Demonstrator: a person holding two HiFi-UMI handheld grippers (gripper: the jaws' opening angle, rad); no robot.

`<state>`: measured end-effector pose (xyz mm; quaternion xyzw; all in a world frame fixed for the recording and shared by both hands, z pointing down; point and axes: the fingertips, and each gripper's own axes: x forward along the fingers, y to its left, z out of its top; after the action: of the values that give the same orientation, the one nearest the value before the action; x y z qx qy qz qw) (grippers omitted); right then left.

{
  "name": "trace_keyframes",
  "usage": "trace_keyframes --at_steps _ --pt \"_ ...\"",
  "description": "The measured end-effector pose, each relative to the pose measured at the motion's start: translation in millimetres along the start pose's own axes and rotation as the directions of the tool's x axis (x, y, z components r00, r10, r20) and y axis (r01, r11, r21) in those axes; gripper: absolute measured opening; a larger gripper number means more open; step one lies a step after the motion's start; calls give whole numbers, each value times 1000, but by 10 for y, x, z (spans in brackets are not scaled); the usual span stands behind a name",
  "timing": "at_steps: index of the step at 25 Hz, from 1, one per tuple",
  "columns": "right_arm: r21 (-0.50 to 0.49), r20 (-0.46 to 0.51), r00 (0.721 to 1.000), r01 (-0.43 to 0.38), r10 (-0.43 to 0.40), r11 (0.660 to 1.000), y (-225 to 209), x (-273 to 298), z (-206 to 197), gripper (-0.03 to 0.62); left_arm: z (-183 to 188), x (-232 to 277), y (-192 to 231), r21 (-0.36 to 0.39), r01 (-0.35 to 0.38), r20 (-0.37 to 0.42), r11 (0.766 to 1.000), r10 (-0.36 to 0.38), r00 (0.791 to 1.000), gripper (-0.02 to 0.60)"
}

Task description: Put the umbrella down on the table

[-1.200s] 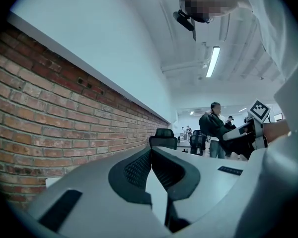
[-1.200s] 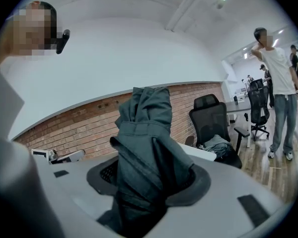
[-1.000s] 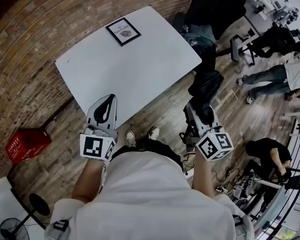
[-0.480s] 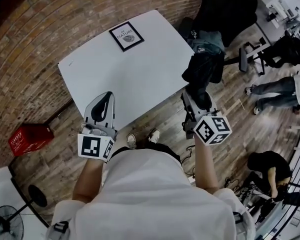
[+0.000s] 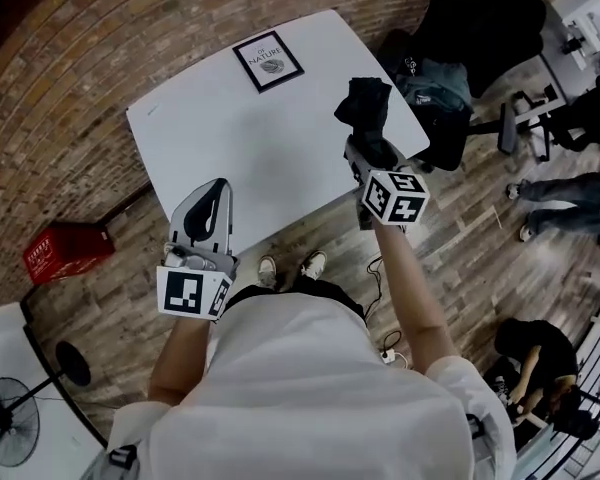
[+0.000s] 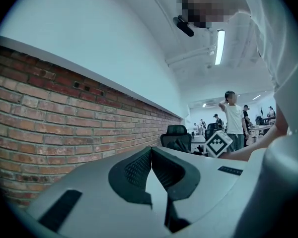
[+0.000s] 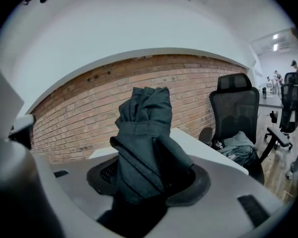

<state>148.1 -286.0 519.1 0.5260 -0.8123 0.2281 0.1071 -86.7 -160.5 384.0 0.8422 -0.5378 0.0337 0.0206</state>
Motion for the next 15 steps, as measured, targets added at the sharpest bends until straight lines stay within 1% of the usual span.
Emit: trace_keyframes --at_steps 4,6,9,12,15 --pt "46 -83 997 5 -1 999 -64 460 -296 233 -14 -60 -22 6 -27 -16 1000 27 1000 23" --pt "44 -124 992 19 -14 999 -106 694 -430 233 -26 -86 -25 7 -42 -24 999 42 999 23" --pt "1 -188 981 49 -48 999 -189 1031 -633 233 -30 -127 -35 10 -61 -34 998 61 998 23" --pt "-33 -259 961 89 -95 995 -269 1269 -869 233 -47 -201 -39 15 -78 -52 997 79 995 23" --pt "-62 -312 943 98 -113 993 -286 1434 -1053 233 -84 -282 -3 14 -99 -72 995 100 992 23"
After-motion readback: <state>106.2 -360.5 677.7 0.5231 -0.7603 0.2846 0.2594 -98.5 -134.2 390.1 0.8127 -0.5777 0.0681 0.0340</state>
